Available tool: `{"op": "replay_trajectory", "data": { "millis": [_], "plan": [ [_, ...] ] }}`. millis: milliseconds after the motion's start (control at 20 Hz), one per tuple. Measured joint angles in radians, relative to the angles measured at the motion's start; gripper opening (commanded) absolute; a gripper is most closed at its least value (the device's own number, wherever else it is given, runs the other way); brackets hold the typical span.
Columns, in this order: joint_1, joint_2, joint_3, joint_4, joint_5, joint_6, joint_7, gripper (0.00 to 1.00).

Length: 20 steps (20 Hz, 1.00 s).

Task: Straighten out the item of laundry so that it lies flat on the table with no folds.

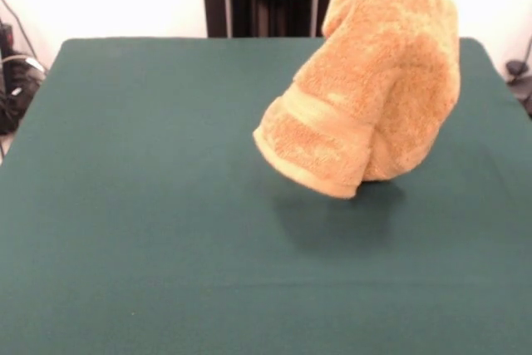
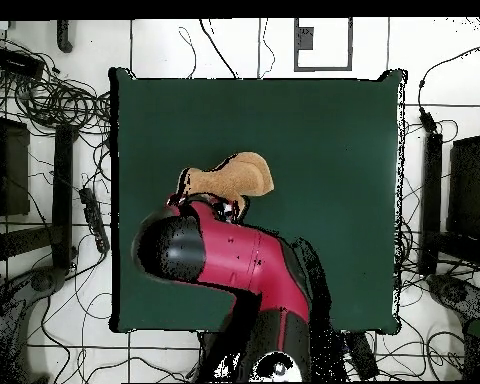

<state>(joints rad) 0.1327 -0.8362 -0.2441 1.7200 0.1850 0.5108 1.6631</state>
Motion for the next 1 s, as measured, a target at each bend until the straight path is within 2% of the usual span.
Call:
{"op": "replay_trajectory", "data": {
  "millis": [450, 1000],
  "plan": [
    [-0.046, 0.102, 0.005, -0.155, -0.001, 0.052, 0.0, 0.0],
    [-0.059, 0.222, 0.017, -0.416, -0.001, 0.281, 0.0, 0.0]
  ]
}}
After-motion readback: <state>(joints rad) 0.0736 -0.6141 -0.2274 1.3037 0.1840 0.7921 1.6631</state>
